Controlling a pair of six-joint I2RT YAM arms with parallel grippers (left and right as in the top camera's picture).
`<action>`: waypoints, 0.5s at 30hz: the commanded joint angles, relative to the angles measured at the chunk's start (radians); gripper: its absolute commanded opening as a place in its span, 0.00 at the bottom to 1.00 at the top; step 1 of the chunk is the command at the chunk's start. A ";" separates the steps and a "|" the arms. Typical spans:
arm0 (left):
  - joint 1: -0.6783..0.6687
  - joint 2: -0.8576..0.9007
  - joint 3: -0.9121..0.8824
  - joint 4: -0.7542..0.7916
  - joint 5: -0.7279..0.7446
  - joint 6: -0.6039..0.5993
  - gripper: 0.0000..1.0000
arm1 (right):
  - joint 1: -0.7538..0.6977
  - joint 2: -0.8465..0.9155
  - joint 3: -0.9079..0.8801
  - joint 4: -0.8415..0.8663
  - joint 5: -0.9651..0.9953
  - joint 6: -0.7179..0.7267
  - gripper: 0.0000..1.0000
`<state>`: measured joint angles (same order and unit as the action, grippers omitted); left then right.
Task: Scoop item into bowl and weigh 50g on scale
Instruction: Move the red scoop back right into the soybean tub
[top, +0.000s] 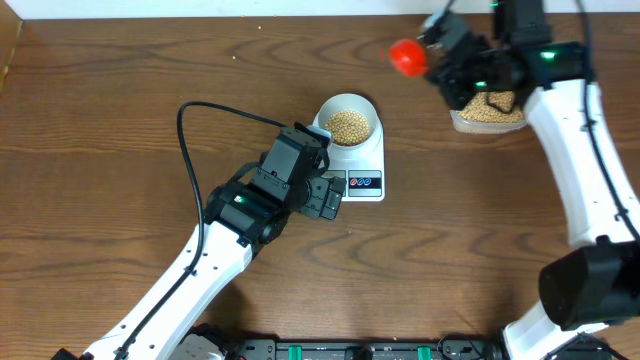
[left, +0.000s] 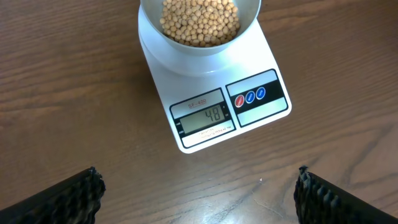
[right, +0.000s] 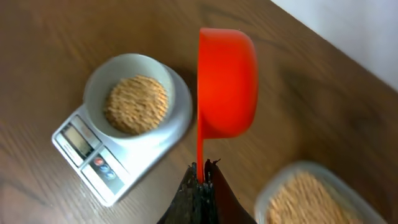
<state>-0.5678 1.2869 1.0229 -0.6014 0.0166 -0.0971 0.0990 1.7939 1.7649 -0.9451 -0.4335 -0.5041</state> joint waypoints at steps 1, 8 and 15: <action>0.000 0.000 0.005 0.000 -0.002 0.010 1.00 | -0.082 -0.018 0.016 -0.041 -0.014 0.078 0.01; 0.000 0.000 0.004 0.000 -0.002 0.010 1.00 | -0.248 -0.010 0.013 -0.125 0.021 0.101 0.01; 0.000 0.000 0.004 0.001 -0.002 0.010 1.00 | -0.311 0.059 0.012 -0.153 0.074 0.146 0.01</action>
<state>-0.5678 1.2869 1.0229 -0.6014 0.0166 -0.0971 -0.1970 1.8011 1.7664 -1.0920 -0.3798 -0.4004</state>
